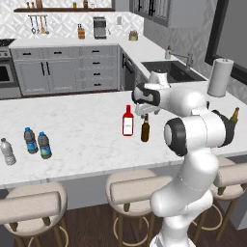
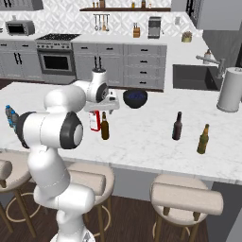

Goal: Move the plastic bottles in the middle to the plastics group, and the glass bottles in the middle to the glass group.

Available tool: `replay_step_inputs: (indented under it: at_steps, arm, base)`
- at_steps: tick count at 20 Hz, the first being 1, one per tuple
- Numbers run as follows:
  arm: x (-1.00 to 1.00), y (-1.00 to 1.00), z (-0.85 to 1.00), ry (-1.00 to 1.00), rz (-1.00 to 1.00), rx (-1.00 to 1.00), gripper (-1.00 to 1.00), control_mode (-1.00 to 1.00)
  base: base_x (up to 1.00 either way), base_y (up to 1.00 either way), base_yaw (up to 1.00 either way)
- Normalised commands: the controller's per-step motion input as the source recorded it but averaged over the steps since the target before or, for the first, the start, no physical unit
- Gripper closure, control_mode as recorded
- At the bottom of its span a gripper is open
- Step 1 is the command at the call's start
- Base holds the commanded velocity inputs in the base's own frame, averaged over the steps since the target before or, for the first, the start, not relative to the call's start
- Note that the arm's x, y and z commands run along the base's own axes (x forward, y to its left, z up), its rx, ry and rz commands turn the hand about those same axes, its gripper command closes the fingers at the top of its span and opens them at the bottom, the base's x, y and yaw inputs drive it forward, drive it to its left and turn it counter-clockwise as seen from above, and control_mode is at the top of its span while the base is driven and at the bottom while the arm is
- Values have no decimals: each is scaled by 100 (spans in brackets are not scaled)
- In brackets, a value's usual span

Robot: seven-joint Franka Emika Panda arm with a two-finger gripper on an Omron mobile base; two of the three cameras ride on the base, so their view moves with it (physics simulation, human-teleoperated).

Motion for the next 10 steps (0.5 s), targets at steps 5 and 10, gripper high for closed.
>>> replay_step_inputs:
  at_steps: [5,10]
  arm:
    - [24,3,-29,0,2,0,-100,-100]
    - [16,1,-11,0,0,0,-100,-100]
  base:
    - [0,0,0]
    - [0,0,0]
